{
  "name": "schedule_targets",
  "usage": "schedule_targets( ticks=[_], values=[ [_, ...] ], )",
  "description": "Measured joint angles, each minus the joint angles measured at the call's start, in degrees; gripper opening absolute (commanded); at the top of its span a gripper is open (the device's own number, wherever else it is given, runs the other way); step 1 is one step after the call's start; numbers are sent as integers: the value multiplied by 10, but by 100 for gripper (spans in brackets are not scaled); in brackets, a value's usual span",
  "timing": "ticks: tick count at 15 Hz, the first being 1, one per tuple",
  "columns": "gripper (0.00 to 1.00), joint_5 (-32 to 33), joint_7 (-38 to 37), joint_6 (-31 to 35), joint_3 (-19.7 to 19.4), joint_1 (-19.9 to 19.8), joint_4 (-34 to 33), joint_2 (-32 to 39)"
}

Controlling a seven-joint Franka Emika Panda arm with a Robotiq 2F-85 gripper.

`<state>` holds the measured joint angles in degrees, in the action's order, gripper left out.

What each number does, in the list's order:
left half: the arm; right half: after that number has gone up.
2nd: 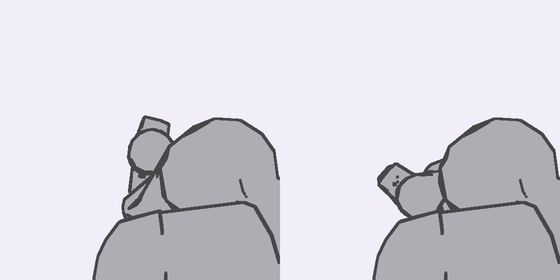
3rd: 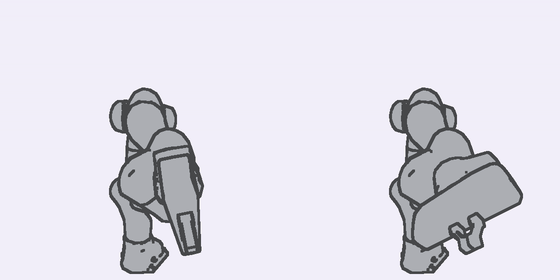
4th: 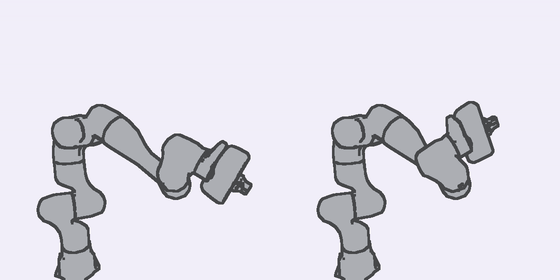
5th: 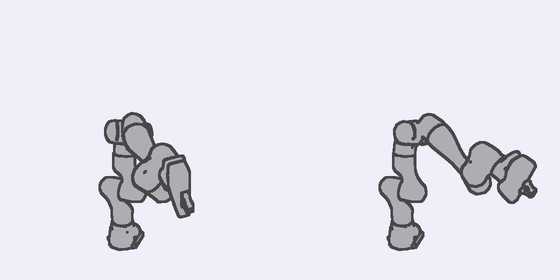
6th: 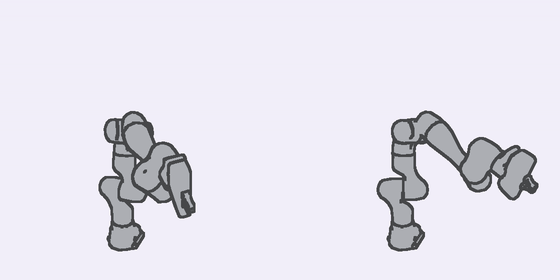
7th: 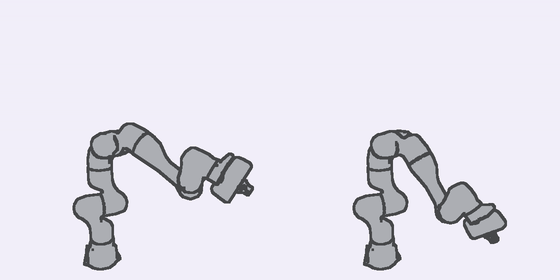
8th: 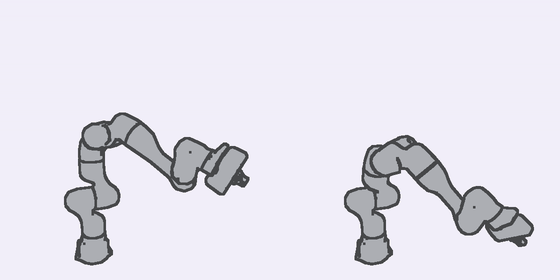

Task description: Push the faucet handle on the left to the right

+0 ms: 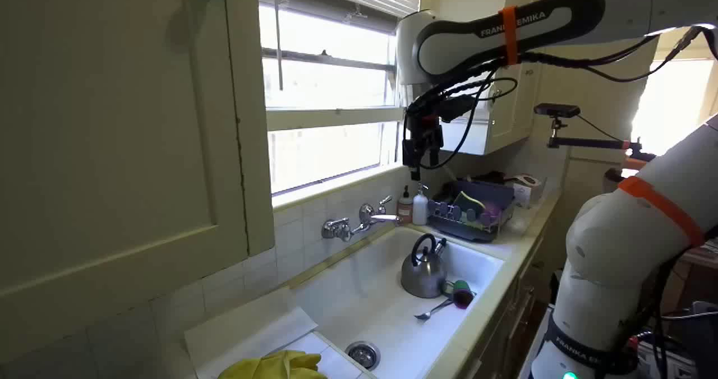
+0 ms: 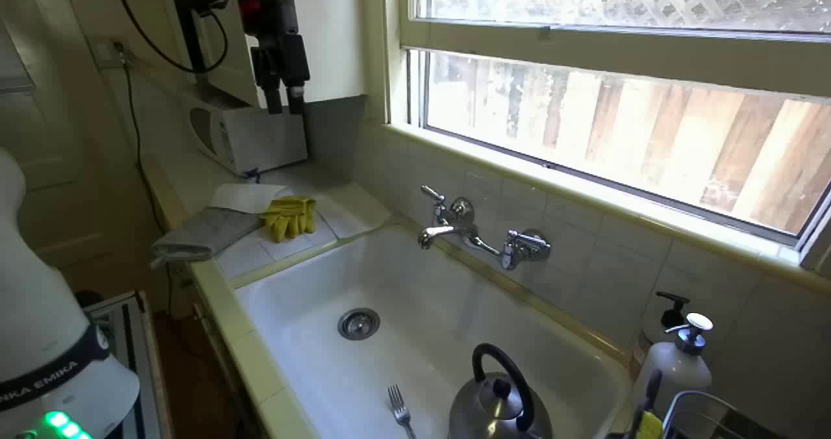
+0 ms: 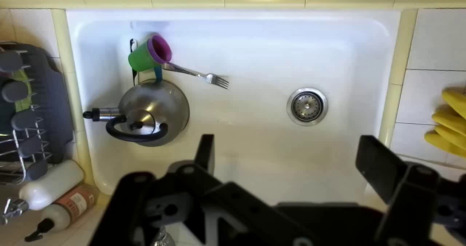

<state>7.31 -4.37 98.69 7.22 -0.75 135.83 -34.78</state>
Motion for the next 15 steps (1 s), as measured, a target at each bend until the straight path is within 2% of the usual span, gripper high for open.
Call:
schedule_targets(
  ticks=[8,12,15],
  values=[
    [100,4,0,2,0,0,0,0],
    [100,44,-73,46,0,-15,-3,6],
    [100,56,-129,100,-1,-35,-3,37]
  ],
)
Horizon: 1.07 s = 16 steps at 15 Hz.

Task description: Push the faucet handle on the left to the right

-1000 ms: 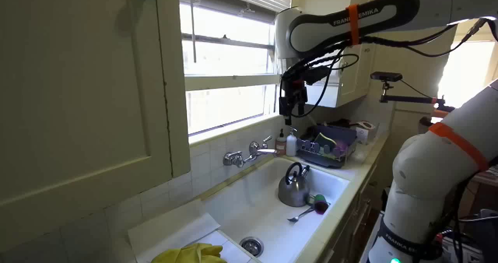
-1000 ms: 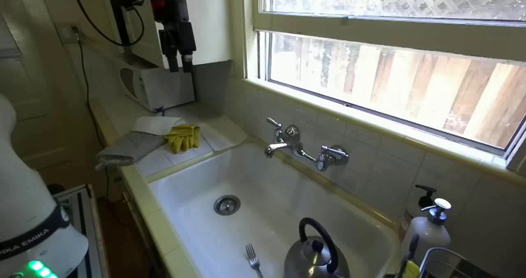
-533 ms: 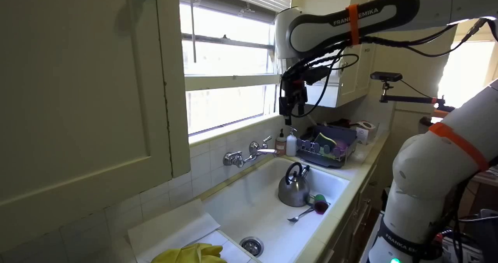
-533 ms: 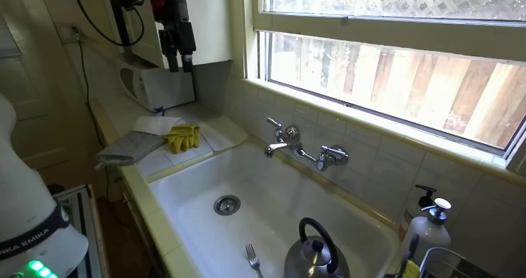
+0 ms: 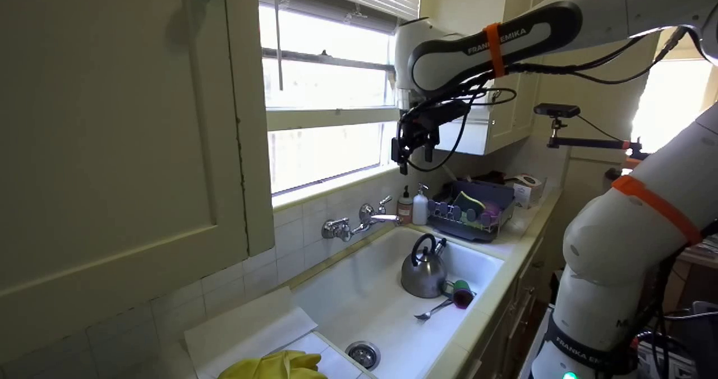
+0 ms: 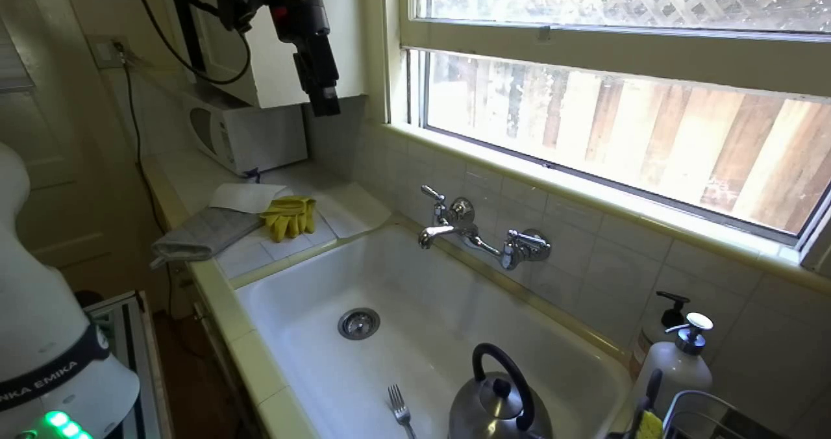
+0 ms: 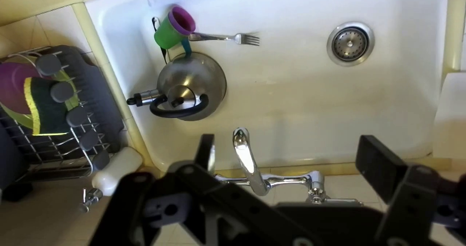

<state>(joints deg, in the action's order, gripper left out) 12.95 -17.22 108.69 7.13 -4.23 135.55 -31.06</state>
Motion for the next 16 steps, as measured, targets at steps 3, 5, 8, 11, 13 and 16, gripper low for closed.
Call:
schedule_targets(
  ticks=[3,5,8,11,13,16],
  values=[
    [100,-1,-29,45,-5,-8,-5,45],
    [100,-9,-33,70,-11,-8,-11,75],
    [100,-31,-33,107,-17,-7,-22,113],
    [100,-65,-33,146,-22,-4,-31,146],
    [100,-81,-33,169,-24,0,-34,167],
    [100,-88,-33,198,-24,5,-38,197]
  ],
)
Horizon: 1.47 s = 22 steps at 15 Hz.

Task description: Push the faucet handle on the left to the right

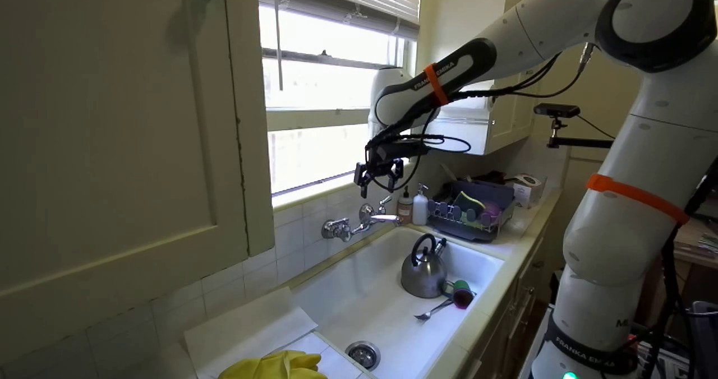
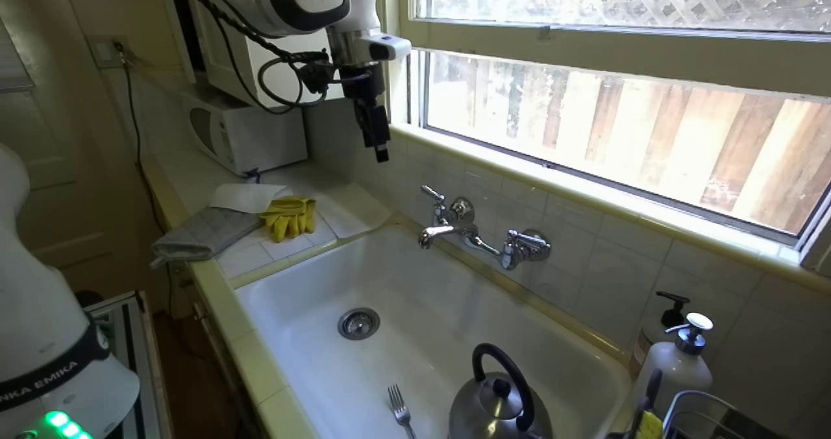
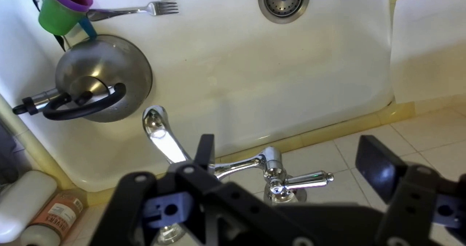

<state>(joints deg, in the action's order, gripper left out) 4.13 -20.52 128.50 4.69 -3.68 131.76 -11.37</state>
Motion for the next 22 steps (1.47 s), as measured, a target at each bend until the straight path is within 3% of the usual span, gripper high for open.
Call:
schedule_targets(
  ticks=[13,22],
  values=[
    [100,15,-11,7,0,7,-23,50],
    [100,21,-9,97,-14,17,-102,193]
  ],
)
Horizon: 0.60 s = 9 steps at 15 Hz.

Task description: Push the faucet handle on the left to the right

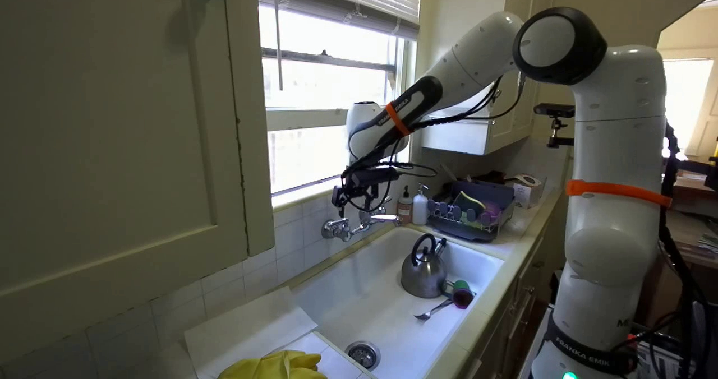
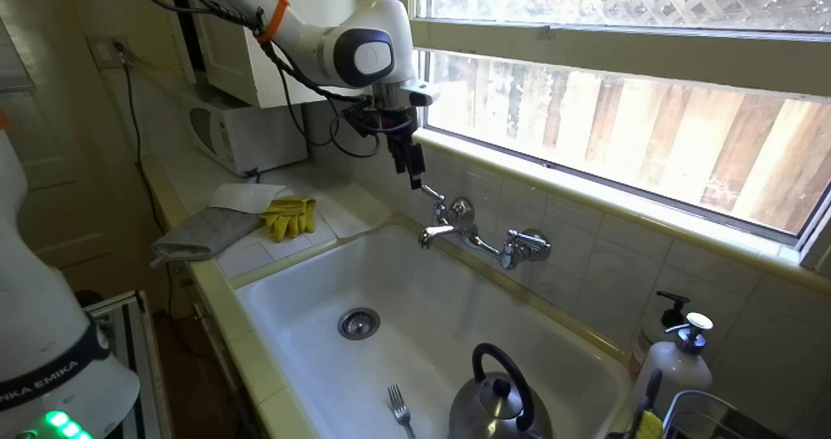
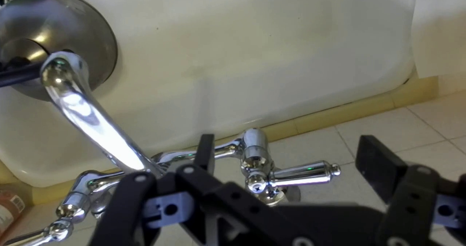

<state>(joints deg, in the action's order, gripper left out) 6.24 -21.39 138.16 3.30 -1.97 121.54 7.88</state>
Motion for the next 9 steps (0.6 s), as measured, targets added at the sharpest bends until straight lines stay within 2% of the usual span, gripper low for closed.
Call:
schedule_targets(
  ticks=[5,9],
  values=[
    [100,-14,-34,0,-12,22,-63,70],
    [100,-16,-113,-4,-30,46,-101,99]
  ],
)
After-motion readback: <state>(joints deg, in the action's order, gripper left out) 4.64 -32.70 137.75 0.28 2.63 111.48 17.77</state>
